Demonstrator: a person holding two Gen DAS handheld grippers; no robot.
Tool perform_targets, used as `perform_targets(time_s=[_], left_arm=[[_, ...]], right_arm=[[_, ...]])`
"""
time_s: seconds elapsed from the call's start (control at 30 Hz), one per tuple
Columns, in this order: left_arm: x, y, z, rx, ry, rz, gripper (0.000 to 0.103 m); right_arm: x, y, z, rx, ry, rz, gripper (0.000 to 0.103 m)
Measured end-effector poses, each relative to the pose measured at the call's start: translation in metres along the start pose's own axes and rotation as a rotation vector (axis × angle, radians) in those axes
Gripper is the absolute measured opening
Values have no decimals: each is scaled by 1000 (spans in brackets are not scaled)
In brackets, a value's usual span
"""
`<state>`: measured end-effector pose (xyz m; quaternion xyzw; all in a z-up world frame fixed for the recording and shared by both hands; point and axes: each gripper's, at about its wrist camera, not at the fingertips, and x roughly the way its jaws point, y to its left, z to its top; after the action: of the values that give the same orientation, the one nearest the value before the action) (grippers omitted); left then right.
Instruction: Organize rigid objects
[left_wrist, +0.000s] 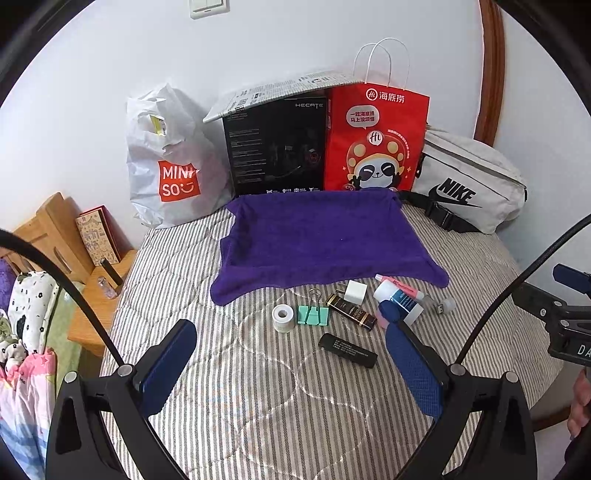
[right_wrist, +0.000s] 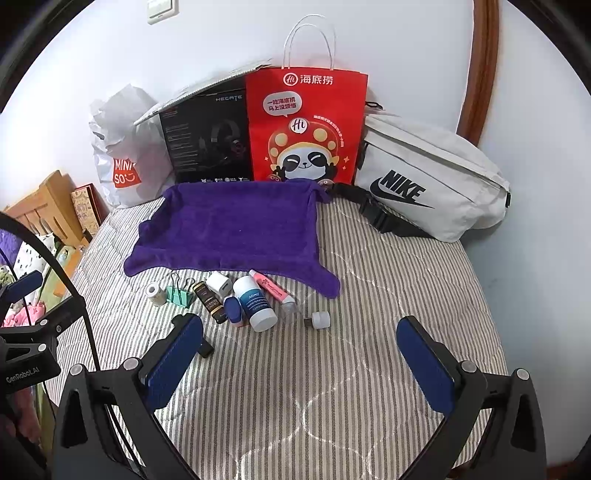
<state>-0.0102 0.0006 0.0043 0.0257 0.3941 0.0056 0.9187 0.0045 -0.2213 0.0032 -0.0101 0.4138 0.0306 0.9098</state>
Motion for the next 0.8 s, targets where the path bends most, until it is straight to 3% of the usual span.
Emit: perform_targets(time_s=[0.8], left_arm=[[14, 3, 4, 10, 13, -25, 103]], right_arm=[[12, -4, 1, 7, 19, 3, 103]])
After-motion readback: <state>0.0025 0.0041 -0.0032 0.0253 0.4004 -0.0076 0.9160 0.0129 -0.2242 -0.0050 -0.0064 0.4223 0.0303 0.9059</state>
